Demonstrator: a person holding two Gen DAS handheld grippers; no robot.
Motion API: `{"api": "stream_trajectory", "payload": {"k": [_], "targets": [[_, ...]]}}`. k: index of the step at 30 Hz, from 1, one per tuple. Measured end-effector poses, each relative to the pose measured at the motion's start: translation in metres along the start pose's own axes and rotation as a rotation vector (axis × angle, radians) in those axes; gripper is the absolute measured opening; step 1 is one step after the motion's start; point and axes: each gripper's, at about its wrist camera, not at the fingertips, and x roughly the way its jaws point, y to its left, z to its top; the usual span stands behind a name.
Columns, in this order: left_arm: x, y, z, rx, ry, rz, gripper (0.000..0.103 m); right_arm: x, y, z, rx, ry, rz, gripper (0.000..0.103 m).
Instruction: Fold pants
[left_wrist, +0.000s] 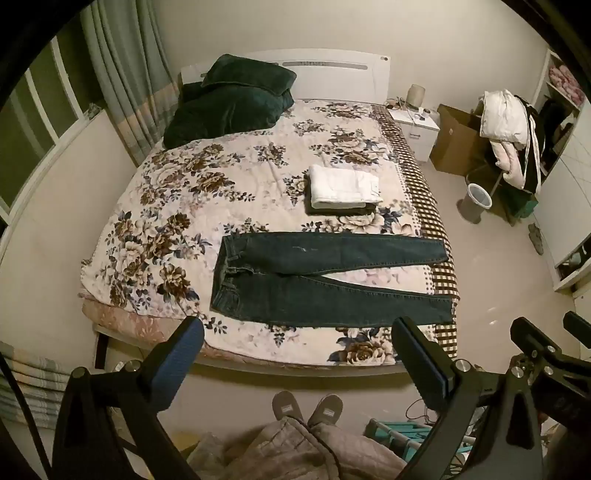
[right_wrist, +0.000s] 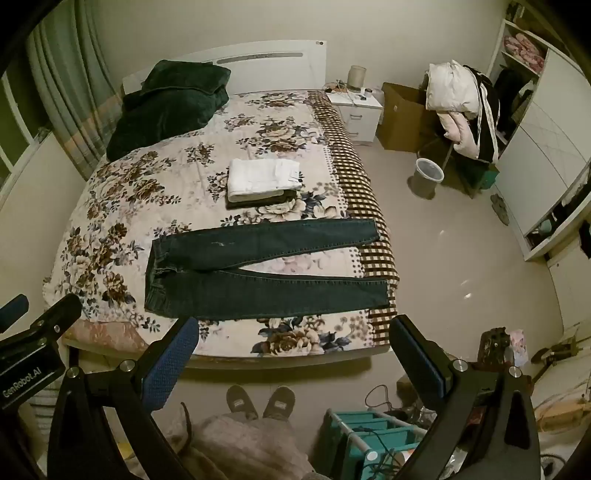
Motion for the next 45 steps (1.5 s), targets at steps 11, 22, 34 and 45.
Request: {"api": "stream_trajectory", "payload": {"k": [11, 22, 34, 45], "targets": [[0.002, 0.0, 0.0, 0.002, 0.001, -0.001, 0.103, 0.001, 0.002, 0.001, -0.004, 0.004, -0.008, 0.103], [0.0, -0.005, 0.005, 0.0, 0.005, -0.002, 0.103, 0.002, 0.004, 0.006, -0.01, 0.006, -0.015, 0.103], [0.006, -0.005, 0.01, -0.001, 0.004, -0.008, 0.103, 0.005, 0.013, 0.021, -0.011, -0.002, -0.026, 0.103], [0.006, -0.007, 0.037, 0.018, -0.003, -0.009, 0.103, 0.004, 0.012, 0.024, -0.009, -0.003, -0.025, 0.103]]}}
